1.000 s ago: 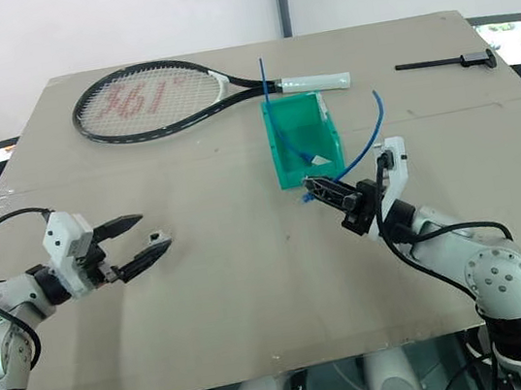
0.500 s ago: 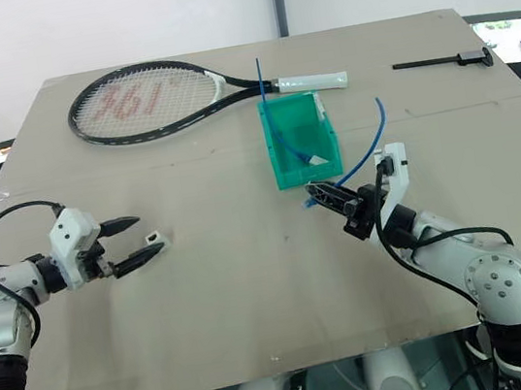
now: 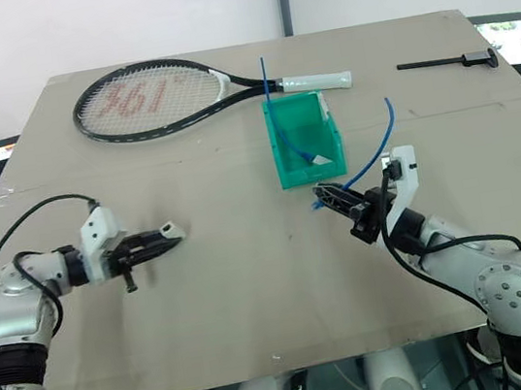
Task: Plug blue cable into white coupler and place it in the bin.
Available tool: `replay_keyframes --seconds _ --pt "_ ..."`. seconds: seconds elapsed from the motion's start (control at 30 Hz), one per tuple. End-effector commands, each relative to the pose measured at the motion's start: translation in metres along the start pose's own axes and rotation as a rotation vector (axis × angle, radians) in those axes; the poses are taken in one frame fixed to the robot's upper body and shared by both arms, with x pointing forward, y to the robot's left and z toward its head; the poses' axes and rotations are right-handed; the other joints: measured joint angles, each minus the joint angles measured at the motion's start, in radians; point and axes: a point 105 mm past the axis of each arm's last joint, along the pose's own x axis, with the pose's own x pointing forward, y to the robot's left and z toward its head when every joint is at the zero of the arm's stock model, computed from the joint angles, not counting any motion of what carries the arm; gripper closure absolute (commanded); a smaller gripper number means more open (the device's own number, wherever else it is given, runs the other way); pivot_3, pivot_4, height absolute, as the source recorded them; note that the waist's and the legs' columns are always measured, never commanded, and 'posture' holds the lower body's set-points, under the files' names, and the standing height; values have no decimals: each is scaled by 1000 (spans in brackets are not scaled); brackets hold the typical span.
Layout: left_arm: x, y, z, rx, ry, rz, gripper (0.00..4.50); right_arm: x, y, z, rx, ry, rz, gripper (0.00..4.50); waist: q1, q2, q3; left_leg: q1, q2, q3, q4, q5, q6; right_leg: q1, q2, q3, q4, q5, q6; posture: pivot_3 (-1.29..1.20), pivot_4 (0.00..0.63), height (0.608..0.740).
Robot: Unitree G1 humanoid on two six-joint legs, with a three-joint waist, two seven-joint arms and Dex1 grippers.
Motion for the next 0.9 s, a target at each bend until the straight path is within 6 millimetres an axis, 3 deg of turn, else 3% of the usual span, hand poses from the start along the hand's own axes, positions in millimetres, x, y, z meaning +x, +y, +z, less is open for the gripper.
replay_keyframes --seconds 0.03,0.23,0.37,0.73,0.9 --pt "27 -18 28 19 -65 -110 4216 -6 8 12 -170 -11 27 4500 1 0 0 0 0 0 0 0 0 0 0 0 0 0 0 0 150 740" --pt "89 -41 55 81 -67 -263 4216 -10 4 14 -403 93 57 4500 -1 -1 0 0 0 1 1 0 0 0 2 0 1 0 0 0 150 740" --pt "108 -46 56 125 -37 -316 4216 -6 4 13 -515 167 116 4500 -10 -1 0 1 0 2 1 0 0 1 2 1 1 0 0 0 150 740" --pt "123 -60 26 210 55 -397 4216 38 -8 8 -721 312 226 4500 -2 -1 0 0 0 2 1 0 0 0 2 1 0 0 0 0 150 740" --pt "125 -58 28 218 60 -351 4216 46 1 -4 -736 385 343 4500 -1 -1 0 0 -1 2 1 0 0 0 1 1 0 0 0 0 150 740"
